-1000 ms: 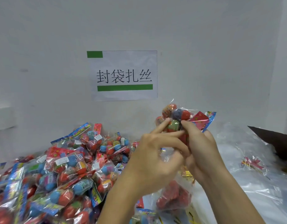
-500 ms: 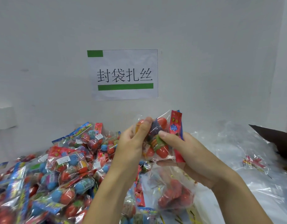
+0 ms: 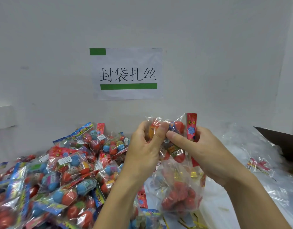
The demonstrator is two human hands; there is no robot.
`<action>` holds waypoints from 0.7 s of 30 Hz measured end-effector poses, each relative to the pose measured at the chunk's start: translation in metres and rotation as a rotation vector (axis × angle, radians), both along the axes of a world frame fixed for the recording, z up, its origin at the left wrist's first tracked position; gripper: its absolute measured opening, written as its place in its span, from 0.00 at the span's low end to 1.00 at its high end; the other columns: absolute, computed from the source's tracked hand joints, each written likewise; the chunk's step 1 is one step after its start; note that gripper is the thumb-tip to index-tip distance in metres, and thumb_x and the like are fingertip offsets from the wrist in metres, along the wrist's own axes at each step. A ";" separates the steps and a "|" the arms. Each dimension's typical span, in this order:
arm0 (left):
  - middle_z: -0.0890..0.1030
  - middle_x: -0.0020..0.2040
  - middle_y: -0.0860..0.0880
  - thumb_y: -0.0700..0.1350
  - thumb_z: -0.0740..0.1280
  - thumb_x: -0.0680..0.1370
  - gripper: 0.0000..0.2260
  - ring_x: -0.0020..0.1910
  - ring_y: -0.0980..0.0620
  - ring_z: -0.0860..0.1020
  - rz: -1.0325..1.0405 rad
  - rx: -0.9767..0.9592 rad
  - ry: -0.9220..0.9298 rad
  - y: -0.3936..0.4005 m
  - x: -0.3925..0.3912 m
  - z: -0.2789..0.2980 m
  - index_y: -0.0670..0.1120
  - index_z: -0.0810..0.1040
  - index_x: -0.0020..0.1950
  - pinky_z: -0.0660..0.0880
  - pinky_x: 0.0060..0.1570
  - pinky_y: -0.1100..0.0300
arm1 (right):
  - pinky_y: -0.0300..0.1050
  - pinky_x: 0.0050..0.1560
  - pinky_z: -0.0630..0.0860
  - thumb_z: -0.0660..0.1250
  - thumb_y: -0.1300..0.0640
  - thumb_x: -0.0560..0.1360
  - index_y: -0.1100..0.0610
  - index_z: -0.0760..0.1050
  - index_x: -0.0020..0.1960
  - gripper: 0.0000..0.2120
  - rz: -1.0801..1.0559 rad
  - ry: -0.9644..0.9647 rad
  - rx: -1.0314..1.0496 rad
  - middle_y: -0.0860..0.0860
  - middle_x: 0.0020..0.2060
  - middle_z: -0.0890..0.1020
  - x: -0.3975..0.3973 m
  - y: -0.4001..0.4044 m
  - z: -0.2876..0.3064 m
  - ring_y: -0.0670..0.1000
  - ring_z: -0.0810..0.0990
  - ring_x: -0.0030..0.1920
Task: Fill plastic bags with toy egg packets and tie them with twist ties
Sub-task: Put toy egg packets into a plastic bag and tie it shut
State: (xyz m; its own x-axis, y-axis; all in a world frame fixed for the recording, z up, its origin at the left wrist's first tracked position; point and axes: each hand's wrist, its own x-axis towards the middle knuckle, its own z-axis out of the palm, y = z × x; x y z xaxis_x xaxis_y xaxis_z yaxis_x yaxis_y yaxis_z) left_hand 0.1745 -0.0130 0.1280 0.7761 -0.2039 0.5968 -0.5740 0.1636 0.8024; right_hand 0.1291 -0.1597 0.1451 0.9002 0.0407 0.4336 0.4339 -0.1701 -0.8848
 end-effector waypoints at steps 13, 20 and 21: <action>0.71 0.57 0.60 0.53 0.65 0.77 0.13 0.60 0.57 0.71 0.265 0.245 -0.045 -0.024 -0.006 -0.010 0.58 0.68 0.60 0.72 0.55 0.60 | 0.41 0.35 0.79 0.75 0.37 0.59 0.46 0.85 0.48 0.21 -0.275 -0.068 0.057 0.55 0.42 0.88 -0.035 -0.054 0.024 0.58 0.87 0.42; 0.62 0.56 0.58 0.56 0.70 0.73 0.21 0.57 0.54 0.60 0.434 0.764 -0.288 -0.043 -0.014 -0.030 0.61 0.59 0.56 0.65 0.60 0.55 | 0.40 0.28 0.79 0.77 0.27 0.49 0.35 0.82 0.48 0.29 -0.430 0.026 -0.104 0.47 0.37 0.87 -0.056 -0.073 0.035 0.48 0.87 0.35; 0.62 0.56 0.57 0.49 0.69 0.75 0.19 0.57 0.53 0.61 0.448 0.778 -0.331 -0.043 -0.013 -0.031 0.60 0.60 0.55 0.67 0.58 0.55 | 0.41 0.28 0.79 0.76 0.24 0.47 0.35 0.82 0.49 0.33 -0.425 0.034 -0.147 0.47 0.37 0.87 -0.057 -0.075 0.035 0.48 0.87 0.35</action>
